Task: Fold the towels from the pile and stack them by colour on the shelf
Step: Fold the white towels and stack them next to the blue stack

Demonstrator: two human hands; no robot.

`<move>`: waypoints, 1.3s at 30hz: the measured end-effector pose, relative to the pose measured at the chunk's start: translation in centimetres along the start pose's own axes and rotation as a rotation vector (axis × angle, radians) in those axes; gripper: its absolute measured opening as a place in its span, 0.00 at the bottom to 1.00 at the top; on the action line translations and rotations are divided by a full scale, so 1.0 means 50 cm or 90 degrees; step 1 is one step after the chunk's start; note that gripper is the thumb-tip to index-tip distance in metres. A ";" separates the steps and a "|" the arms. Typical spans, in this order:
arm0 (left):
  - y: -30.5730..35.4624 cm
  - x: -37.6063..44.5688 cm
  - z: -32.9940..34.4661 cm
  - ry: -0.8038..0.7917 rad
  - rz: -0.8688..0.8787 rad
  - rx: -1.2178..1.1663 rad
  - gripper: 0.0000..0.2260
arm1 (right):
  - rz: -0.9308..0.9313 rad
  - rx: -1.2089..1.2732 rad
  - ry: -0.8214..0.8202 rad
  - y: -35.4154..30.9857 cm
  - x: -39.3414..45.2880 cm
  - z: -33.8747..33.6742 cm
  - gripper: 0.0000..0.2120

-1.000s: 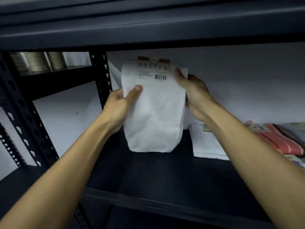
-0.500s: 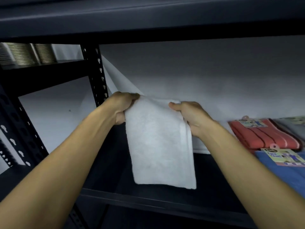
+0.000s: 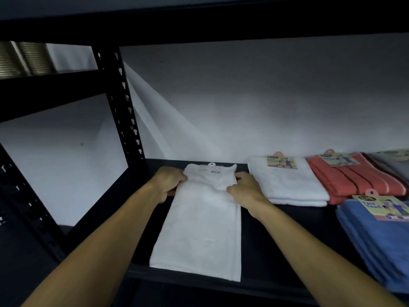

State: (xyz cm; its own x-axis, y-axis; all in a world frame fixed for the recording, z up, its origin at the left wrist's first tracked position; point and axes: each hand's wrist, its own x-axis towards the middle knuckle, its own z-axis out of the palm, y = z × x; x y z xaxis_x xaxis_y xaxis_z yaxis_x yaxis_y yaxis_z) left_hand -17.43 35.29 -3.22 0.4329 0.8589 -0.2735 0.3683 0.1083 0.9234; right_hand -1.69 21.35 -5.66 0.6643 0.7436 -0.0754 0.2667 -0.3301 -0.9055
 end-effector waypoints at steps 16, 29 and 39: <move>-0.105 -0.239 -0.069 -0.099 0.473 0.448 0.18 | -0.458 -0.370 -0.051 0.064 -0.262 -0.047 0.16; -0.219 -0.300 -0.122 0.022 0.635 0.589 0.11 | -0.531 -0.432 -0.085 0.095 -0.308 -0.046 0.08; -0.224 -0.324 -0.086 0.193 0.625 0.641 0.08 | -0.790 -0.680 0.194 0.063 -0.334 -0.054 0.17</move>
State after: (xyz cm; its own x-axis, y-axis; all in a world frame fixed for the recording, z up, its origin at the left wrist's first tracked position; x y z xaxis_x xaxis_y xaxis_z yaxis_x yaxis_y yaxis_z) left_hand -32.09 22.31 -7.99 0.7067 0.4629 0.5351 0.4991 -0.8622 0.0867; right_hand -10.07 6.31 -6.11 -0.2341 0.7495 0.6193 0.9420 0.0172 0.3353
